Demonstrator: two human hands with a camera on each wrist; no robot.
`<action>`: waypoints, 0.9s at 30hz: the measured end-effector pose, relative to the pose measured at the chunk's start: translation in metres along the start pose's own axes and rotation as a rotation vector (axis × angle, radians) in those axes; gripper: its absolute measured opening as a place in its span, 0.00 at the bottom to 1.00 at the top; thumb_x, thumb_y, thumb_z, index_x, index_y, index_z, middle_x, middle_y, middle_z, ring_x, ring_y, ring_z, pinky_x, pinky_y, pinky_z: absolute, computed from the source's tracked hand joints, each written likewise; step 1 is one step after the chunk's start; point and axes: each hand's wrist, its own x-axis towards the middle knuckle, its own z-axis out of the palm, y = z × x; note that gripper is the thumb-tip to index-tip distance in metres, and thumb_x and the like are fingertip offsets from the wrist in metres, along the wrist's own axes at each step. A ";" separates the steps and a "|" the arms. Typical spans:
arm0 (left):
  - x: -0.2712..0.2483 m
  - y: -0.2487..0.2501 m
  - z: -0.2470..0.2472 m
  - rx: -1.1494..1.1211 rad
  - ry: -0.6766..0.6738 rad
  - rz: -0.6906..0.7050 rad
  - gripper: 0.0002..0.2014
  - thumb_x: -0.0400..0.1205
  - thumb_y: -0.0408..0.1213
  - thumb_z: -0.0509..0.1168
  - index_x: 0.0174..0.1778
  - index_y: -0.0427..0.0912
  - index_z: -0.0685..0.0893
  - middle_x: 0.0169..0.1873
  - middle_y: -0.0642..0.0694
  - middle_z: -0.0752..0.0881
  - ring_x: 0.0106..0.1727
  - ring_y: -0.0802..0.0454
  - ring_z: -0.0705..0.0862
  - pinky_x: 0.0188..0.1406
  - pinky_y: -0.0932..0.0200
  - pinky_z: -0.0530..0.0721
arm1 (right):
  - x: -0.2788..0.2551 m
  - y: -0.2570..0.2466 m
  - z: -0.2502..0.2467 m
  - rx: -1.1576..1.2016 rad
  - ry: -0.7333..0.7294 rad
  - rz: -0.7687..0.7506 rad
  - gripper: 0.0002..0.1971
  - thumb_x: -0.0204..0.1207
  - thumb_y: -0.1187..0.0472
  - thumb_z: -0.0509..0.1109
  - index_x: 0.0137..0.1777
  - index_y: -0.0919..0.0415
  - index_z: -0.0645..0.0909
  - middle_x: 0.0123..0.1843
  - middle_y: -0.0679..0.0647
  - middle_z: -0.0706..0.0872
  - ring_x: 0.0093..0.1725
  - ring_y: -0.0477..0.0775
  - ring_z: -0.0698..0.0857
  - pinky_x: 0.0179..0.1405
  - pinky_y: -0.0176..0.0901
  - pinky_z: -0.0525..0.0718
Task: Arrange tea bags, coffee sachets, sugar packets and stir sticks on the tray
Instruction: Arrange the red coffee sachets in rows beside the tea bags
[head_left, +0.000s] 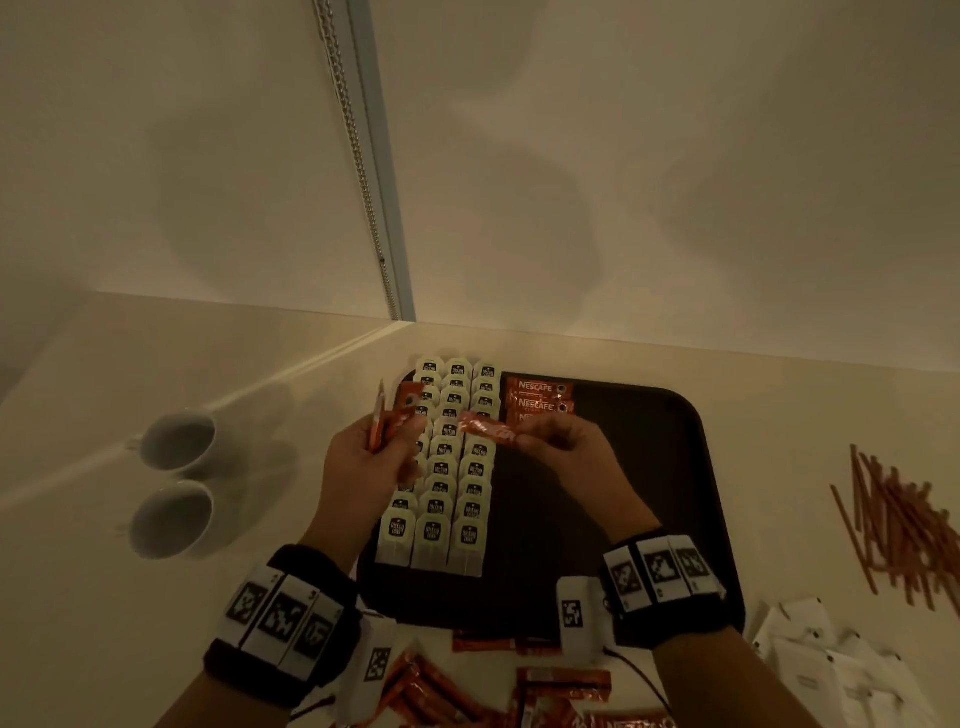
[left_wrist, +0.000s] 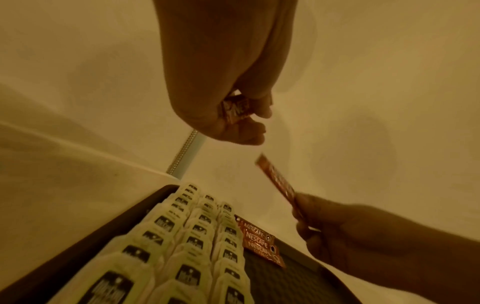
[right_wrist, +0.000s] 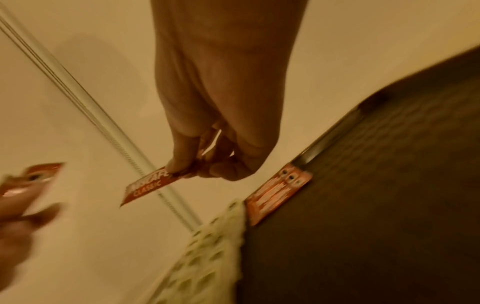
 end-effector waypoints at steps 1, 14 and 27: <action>-0.001 -0.004 -0.004 0.013 0.005 -0.035 0.09 0.81 0.39 0.68 0.41 0.36 0.85 0.26 0.44 0.81 0.22 0.58 0.79 0.23 0.68 0.79 | 0.005 0.008 -0.011 -0.042 0.073 0.014 0.06 0.74 0.65 0.72 0.48 0.57 0.83 0.50 0.48 0.86 0.49 0.41 0.84 0.46 0.33 0.81; -0.008 -0.008 -0.016 -0.017 -0.087 -0.181 0.13 0.82 0.42 0.64 0.46 0.33 0.83 0.26 0.48 0.80 0.23 0.55 0.75 0.22 0.64 0.72 | 0.054 0.070 -0.037 -0.406 0.258 0.035 0.07 0.72 0.63 0.74 0.49 0.55 0.82 0.51 0.46 0.83 0.50 0.41 0.79 0.50 0.30 0.74; -0.007 -0.006 -0.020 -0.065 -0.099 -0.210 0.10 0.83 0.42 0.64 0.47 0.39 0.84 0.28 0.47 0.82 0.25 0.55 0.78 0.25 0.63 0.73 | 0.073 0.067 -0.022 -0.514 0.361 0.066 0.11 0.72 0.60 0.75 0.52 0.57 0.80 0.59 0.53 0.78 0.55 0.45 0.77 0.59 0.38 0.75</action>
